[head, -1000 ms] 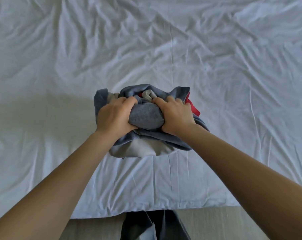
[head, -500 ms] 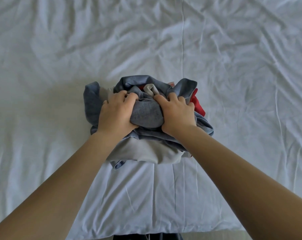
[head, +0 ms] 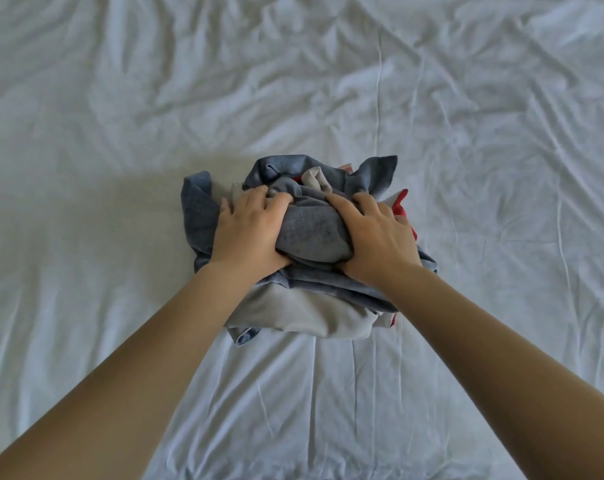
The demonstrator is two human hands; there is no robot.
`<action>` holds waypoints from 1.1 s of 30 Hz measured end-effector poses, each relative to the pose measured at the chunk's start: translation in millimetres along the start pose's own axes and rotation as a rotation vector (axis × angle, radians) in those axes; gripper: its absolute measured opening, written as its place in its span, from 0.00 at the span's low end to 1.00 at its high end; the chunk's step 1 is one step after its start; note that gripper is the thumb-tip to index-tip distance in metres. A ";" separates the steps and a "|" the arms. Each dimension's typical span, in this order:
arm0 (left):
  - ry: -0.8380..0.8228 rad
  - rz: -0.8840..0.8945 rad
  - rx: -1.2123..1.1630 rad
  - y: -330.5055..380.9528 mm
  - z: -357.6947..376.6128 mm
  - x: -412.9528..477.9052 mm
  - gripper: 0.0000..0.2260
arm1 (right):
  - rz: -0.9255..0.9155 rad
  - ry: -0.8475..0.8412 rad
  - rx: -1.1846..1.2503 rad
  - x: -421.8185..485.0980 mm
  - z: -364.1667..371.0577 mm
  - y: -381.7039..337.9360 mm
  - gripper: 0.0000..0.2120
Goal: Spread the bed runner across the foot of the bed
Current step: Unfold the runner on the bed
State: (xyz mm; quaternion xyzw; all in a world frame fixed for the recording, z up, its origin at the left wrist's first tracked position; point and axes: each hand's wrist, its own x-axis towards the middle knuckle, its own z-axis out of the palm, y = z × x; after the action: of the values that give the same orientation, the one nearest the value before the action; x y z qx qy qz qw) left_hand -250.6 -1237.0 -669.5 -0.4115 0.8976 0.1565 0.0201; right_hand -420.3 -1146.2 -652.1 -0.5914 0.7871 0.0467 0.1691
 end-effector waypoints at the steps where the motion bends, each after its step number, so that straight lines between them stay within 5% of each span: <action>1: 0.006 0.009 0.019 2.0 -2.1 -2.9 0.35 | -0.003 0.015 0.016 -5.6 -2.3 1.7 0.47; 7: 0.094 0.188 0.005 14.4 -12.6 -13.2 0.36 | -0.005 0.079 0.103 -33.0 -15.0 15.0 0.43; 11: 0.105 0.206 -0.021 12.6 -10.8 -14.4 0.27 | 0.007 0.059 0.131 -40.3 -12.4 18.4 0.31; 16: 0.303 0.294 -0.084 5.7 -7.9 -25.8 0.13 | -0.022 0.229 0.173 -55.7 3.7 0.0 0.12; 21: 0.363 0.366 -0.093 -7.4 -11.1 -52.0 0.12 | -0.071 0.352 0.209 -85.7 15.4 -18.2 0.14; 29: 0.158 0.245 -0.117 -9.1 -0.7 -69.0 0.17 | -0.062 0.186 0.061 -96.5 24.6 -40.7 0.12; 33: 0.139 0.154 -0.170 9.6 -15.7 -63.2 0.18 | -0.090 0.234 0.120 -82.0 -5.9 -19.5 0.14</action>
State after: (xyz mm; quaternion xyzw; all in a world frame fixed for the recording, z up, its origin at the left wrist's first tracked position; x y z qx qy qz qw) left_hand -214.6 -1189.5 -641.6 -0.3517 0.9093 0.2039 -0.0893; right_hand -383.1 -1078.5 -617.7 -0.6163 0.7755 -0.0773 0.1133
